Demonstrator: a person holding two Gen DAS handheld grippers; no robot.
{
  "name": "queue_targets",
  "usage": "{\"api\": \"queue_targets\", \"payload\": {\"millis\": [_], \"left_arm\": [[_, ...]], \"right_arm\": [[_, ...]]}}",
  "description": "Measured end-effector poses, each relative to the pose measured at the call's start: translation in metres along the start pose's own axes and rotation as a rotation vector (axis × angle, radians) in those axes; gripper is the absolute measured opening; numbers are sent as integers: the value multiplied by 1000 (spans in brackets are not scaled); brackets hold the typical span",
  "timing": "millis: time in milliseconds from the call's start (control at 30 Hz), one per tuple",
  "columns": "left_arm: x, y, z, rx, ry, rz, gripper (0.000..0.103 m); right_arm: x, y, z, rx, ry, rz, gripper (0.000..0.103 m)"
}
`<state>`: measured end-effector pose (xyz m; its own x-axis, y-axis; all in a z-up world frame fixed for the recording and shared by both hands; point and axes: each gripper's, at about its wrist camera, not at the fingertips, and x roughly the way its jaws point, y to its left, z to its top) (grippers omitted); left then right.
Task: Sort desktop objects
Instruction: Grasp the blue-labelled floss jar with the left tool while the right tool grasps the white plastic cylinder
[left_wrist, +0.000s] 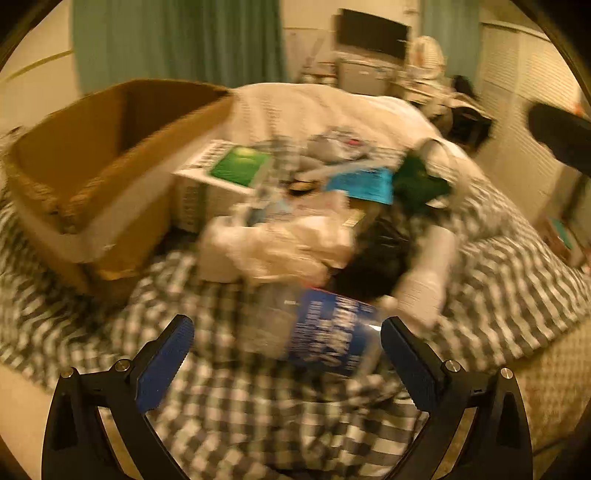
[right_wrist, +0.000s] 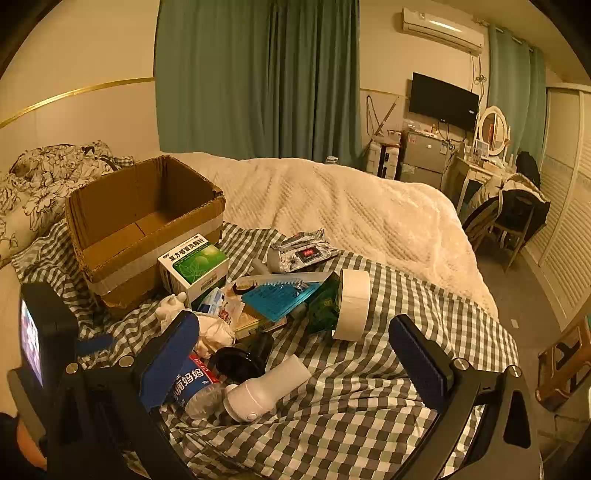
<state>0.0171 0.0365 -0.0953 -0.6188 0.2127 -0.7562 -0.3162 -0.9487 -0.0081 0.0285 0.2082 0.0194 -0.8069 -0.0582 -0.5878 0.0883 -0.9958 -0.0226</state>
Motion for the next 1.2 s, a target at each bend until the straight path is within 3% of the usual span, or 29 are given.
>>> {"api": "queue_targets", "payload": {"millis": [200, 467, 533, 567, 633, 833, 1033, 1200], "left_arm": [[20, -7, -10, 75, 27, -8, 103], [46, 0, -12, 113, 37, -99, 103], [52, 2, -14, 107, 56, -113, 92], [52, 4, -15, 94, 58, -117, 92], [45, 6, -15, 80, 53, -105, 92], [14, 21, -11, 0, 1, 23, 92], [9, 28, -5, 18, -29, 79, 92], [17, 37, 0, 4, -17, 121, 92]], "right_arm": [[7, 0, -2, 10, 33, 8, 103], [18, 6, -8, -22, 72, -2, 103], [26, 7, -12, -32, 94, -9, 103], [31, 8, -14, -36, 111, -17, 103], [40, 8, -19, -38, 140, -22, 103], [59, 13, -31, -18, 209, -7, 103], [80, 29, -47, -19, 284, 20, 103], [107, 32, -61, 70, 378, 109, 81]]}}
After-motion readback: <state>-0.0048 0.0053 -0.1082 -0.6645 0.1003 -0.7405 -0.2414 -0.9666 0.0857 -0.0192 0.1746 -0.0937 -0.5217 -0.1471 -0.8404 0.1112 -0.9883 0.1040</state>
